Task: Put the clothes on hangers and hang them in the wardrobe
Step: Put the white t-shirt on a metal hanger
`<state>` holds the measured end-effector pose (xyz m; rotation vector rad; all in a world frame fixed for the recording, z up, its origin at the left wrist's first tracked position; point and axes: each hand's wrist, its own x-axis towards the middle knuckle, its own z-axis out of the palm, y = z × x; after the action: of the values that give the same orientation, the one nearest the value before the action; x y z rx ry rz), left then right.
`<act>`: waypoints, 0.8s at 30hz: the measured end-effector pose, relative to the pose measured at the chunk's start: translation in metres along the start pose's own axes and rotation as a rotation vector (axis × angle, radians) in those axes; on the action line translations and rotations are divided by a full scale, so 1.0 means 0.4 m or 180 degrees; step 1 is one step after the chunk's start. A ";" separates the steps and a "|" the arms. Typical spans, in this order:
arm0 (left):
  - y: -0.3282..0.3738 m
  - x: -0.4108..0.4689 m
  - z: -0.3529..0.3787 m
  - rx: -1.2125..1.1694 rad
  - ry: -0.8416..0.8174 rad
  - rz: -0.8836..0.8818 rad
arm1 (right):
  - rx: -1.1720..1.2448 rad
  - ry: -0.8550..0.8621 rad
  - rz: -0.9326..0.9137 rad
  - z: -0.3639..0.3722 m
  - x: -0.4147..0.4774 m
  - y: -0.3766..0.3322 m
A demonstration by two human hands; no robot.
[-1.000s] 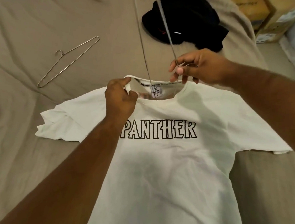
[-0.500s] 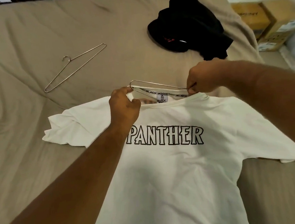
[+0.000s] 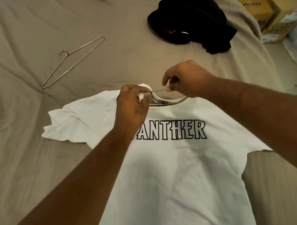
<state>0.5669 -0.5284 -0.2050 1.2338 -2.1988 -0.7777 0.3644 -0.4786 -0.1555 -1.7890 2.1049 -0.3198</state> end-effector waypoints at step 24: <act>0.478 -0.022 -0.473 -0.0205 -0.0566 0.1427 | 0.1649 0.1146 -0.0535 -0.514 -0.341 -0.314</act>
<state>0.5833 -0.4838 0.0599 0.6196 -2.4435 -0.7835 0.4118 -0.3782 0.0982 -1.6732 1.8438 -1.1897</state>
